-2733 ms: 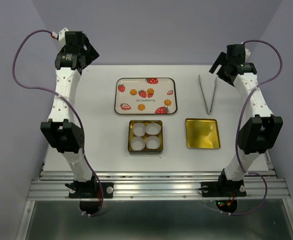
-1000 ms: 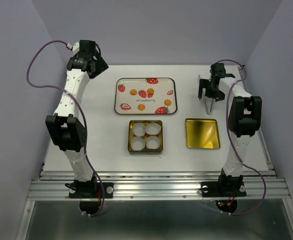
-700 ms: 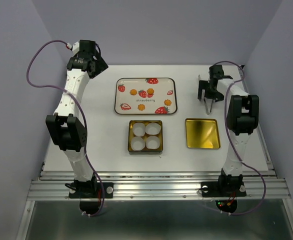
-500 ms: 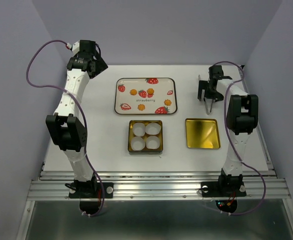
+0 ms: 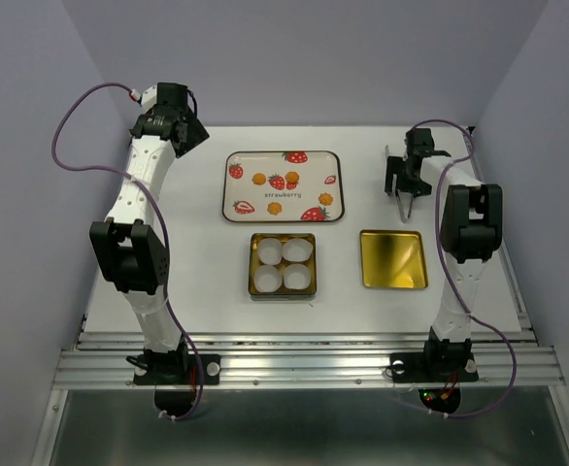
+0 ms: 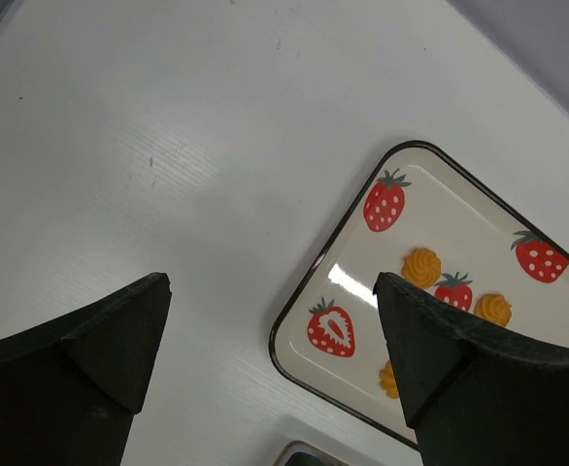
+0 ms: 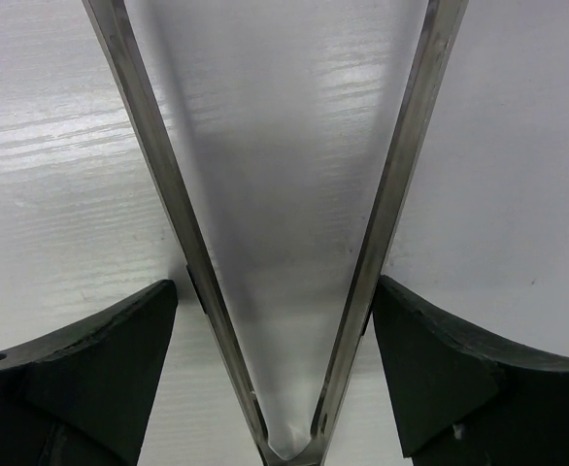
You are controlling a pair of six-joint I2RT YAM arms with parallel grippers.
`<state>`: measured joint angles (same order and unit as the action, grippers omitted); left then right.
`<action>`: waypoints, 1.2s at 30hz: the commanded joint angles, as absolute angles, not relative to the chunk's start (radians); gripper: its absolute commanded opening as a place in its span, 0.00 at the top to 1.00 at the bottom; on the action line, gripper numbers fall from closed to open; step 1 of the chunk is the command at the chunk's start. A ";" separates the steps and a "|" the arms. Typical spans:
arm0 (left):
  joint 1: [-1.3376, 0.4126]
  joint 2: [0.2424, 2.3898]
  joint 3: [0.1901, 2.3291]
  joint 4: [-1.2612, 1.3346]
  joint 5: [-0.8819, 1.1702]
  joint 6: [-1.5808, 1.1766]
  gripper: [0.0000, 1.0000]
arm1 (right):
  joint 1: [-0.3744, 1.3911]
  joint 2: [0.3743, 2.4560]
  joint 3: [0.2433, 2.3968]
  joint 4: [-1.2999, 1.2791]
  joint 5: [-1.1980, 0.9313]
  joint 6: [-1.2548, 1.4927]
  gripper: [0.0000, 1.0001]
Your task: Pack the cookies
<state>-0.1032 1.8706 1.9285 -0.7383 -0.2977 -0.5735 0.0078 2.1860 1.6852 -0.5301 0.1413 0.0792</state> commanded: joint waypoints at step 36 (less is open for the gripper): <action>-0.104 1.845 1.963 -0.733 -0.305 -0.555 0.01 | 0.003 1.978 1.689 -0.529 0.106 0.190 0.51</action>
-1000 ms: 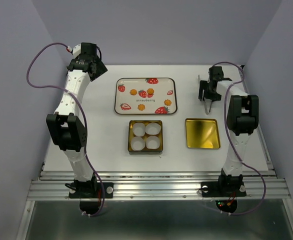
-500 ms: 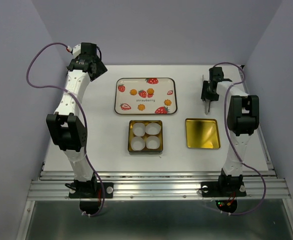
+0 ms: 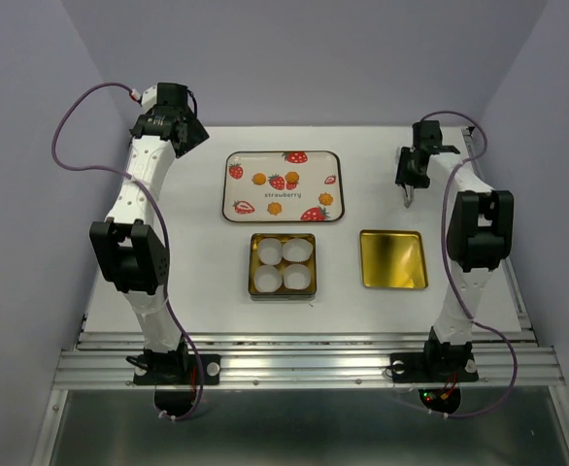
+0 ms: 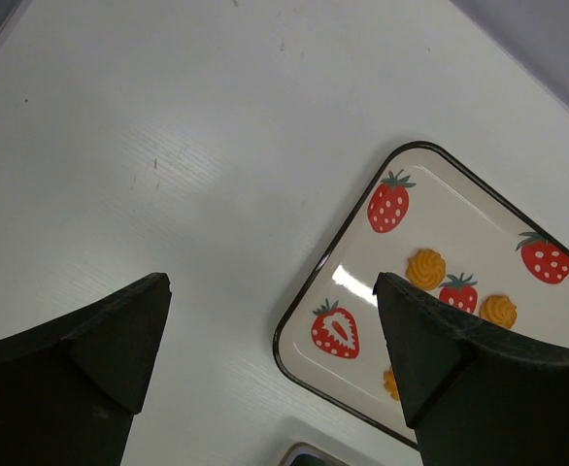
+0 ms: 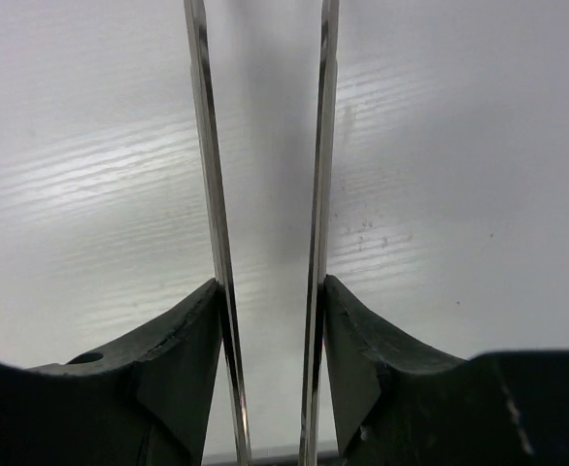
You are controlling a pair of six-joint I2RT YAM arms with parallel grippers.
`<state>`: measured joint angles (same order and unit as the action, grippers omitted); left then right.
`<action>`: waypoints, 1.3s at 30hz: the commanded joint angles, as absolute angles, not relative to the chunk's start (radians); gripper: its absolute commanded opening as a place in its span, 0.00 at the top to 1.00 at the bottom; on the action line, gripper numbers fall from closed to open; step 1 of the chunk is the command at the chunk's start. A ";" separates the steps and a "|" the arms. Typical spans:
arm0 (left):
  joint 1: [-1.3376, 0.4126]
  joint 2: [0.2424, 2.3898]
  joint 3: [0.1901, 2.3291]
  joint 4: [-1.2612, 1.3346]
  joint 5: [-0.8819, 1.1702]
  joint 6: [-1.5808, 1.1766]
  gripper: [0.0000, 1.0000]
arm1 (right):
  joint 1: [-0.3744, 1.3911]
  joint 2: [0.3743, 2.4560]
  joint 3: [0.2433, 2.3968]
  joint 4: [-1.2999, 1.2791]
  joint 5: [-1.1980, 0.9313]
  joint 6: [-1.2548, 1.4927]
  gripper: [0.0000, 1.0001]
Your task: Pack the cookies
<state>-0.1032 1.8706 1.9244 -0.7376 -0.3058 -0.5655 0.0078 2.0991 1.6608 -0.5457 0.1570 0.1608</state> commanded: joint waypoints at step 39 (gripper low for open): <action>-0.104 1.845 2.051 -0.910 -0.253 -0.577 0.01 | 0.402 1.973 2.123 -1.216 -0.061 0.236 0.51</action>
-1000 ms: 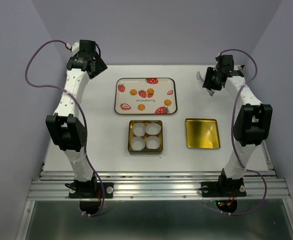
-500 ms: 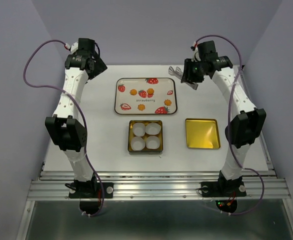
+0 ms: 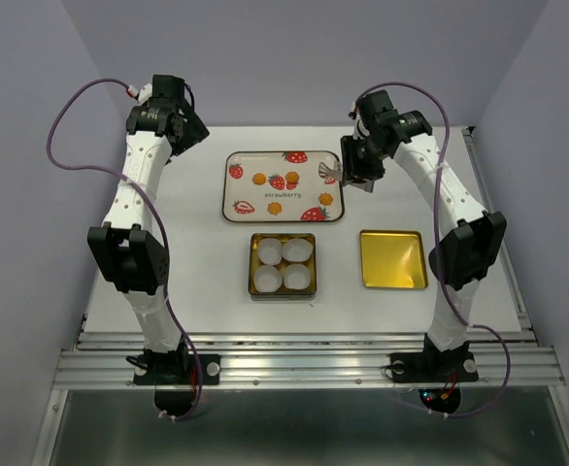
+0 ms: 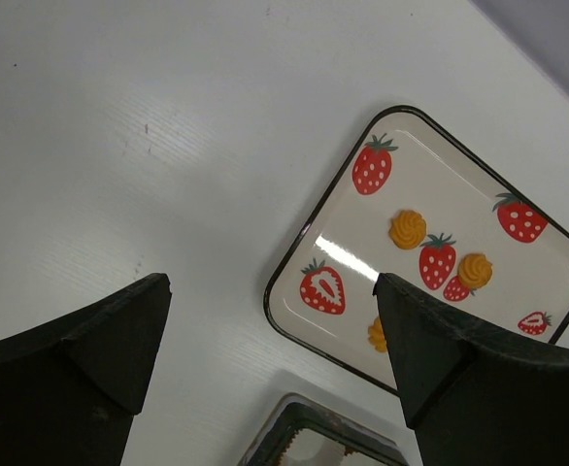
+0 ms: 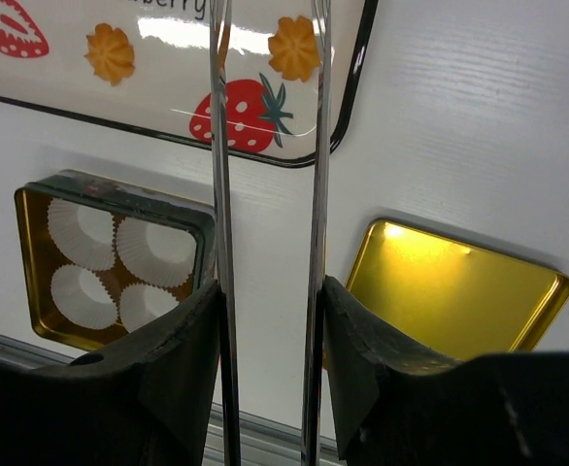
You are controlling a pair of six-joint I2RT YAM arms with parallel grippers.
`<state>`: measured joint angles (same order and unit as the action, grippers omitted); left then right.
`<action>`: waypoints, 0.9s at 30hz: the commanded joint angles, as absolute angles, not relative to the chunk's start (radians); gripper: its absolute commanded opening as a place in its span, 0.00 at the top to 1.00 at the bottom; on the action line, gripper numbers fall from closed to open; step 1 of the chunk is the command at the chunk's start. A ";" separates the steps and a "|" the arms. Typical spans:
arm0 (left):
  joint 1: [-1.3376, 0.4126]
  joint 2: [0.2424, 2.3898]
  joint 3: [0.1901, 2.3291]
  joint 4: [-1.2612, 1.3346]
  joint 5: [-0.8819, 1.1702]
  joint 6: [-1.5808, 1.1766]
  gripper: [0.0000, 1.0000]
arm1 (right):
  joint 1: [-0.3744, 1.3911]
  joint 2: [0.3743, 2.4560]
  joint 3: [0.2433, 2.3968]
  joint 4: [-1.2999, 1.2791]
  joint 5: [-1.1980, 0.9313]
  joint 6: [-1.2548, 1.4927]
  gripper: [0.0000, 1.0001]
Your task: Pack the cookies
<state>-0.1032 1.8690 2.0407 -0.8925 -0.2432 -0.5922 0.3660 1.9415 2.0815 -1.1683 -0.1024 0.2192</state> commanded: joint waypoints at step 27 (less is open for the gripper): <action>-0.104 1.784 1.947 -0.922 -0.284 -0.589 0.01 | 0.434 2.025 2.115 -1.209 0.035 0.222 0.48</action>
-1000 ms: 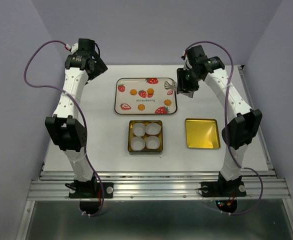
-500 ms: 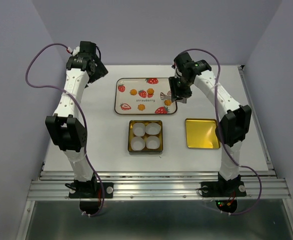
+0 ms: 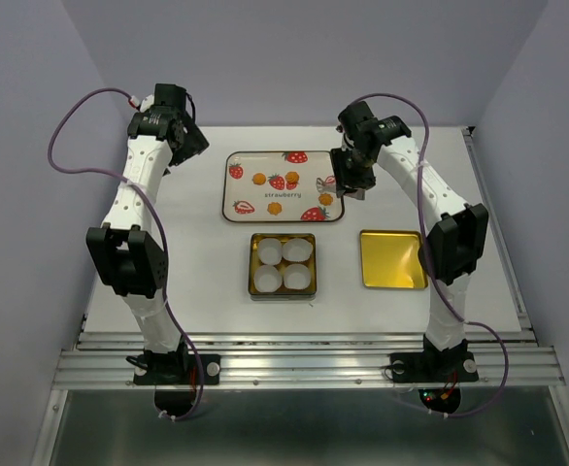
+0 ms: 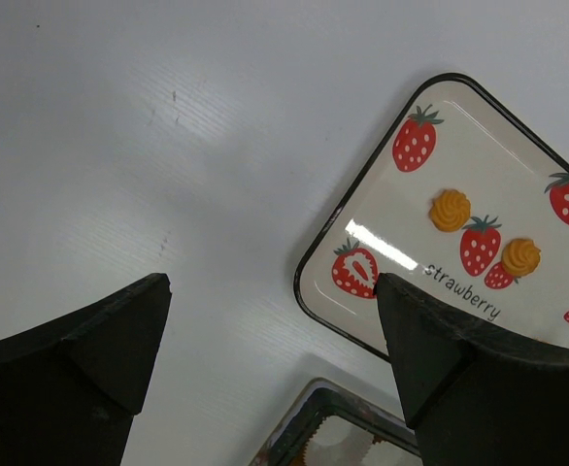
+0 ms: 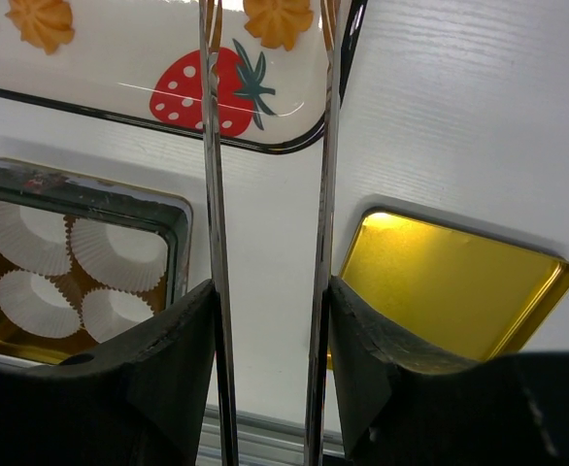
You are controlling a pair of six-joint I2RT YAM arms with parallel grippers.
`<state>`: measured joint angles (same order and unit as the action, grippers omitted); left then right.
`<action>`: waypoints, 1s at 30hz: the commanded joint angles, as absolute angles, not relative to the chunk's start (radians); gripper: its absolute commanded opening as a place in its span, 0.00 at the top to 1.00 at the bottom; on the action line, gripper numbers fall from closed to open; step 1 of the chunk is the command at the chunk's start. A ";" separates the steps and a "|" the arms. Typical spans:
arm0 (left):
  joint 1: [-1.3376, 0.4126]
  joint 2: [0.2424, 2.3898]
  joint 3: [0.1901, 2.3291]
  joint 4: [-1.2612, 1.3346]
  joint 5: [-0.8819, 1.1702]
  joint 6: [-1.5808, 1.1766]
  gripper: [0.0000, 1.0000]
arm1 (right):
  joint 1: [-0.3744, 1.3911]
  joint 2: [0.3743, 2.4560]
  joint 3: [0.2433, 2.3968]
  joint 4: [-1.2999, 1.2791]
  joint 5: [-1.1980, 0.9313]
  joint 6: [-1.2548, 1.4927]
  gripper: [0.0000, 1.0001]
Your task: Pack the cookies
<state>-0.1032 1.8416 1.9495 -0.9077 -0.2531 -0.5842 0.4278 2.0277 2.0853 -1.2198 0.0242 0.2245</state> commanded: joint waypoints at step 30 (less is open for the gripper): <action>-0.104 1.779 1.919 -0.942 -0.311 -0.617 0.01 | 0.434 2.054 2.039 -1.177 0.058 0.215 0.47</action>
